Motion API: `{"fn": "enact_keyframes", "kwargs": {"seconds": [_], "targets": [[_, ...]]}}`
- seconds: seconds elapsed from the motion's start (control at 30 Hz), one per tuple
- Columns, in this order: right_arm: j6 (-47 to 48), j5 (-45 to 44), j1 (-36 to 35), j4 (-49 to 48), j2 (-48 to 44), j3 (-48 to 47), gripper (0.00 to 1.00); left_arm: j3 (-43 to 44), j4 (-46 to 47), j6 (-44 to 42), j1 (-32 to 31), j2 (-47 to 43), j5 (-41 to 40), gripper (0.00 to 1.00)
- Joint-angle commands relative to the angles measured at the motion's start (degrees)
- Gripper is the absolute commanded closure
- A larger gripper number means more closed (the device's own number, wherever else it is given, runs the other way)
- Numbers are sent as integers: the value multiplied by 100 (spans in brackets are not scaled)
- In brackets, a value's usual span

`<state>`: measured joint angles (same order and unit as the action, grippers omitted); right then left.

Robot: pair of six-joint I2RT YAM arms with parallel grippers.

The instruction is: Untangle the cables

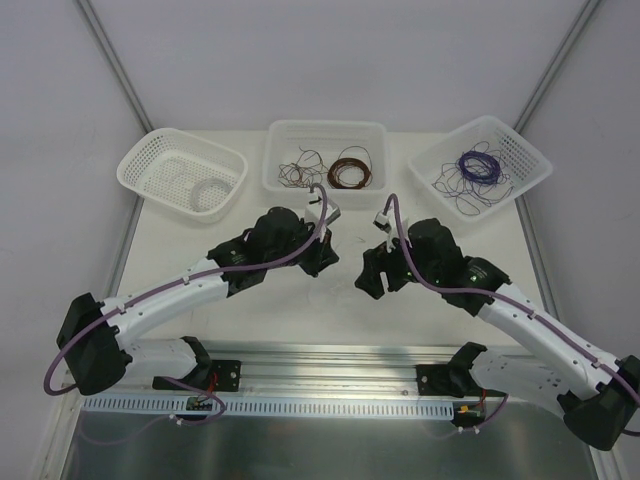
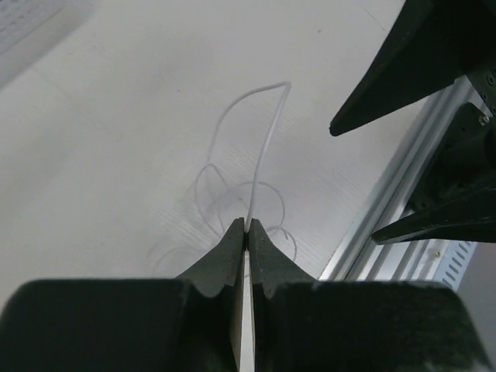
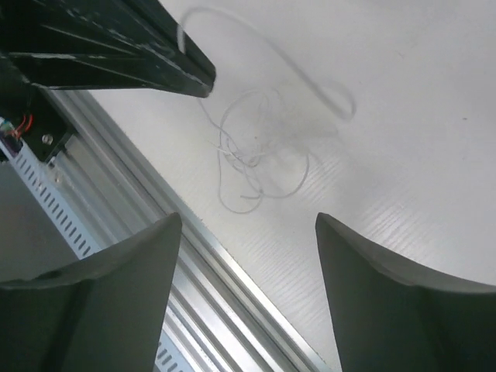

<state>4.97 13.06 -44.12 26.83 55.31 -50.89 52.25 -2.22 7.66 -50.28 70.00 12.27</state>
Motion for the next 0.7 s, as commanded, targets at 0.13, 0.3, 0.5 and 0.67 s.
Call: {"fn": "enact_keyframes", "kwargs": {"seconds": [0.13,0.3,0.5,0.67], "targets": [[-1076,-1112,-18,-1187,-644,957,22,365,143,1474,-34,-214,-1507,100],[-1805,-718,-9,-2408,-496,1661,20,488,125,2168,-34,-188,-1780,100],[-2149,-480,-27,-3859,-82,2189,12,637,55,2793,-43,-144,-2150,100],[-2202,-655,-35,-4317,568,2066,9,681,46,3241,-34,-109,-2264,100]]}}
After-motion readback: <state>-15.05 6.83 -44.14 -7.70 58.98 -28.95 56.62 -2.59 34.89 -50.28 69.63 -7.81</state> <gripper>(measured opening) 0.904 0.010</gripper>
